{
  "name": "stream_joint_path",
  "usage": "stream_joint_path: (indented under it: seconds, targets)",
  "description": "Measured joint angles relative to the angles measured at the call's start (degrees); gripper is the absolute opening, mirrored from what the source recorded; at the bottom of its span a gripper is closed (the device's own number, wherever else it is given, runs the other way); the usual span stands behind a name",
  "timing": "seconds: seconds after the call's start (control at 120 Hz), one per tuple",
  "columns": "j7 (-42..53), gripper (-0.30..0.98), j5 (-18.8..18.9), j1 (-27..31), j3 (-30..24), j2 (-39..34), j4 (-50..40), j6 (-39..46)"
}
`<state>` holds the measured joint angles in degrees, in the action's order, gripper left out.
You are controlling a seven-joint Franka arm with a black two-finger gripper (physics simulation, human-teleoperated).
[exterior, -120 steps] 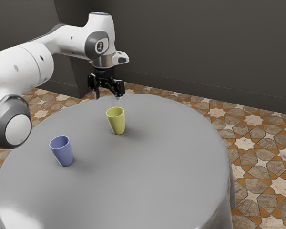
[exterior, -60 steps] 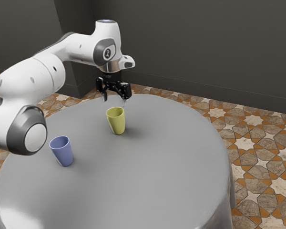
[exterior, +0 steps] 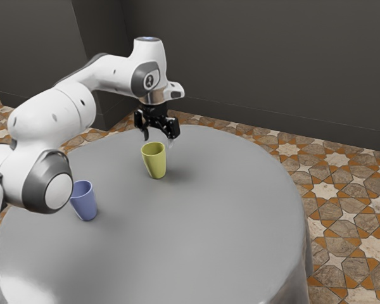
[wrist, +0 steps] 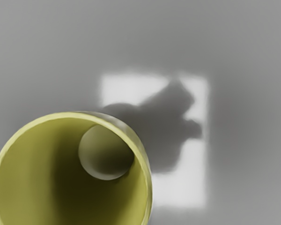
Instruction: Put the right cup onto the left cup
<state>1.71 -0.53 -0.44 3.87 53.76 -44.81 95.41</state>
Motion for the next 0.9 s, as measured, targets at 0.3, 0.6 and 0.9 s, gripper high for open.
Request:
stream_joint_path:
  seconds: [0.3, 0.6, 0.9]
  targets:
    - [0.4, 0.69, 0.0, 0.3, -0.5, 2.1, 0.8, 1.1]
    - [0.7, 0.69, 0.0, 1.0, -1.2, 3.4, 0.8, 2.1]
    - [0.9, 0.67, 0.0, 1.1, -1.3, 4.2, 0.8, 2.7]
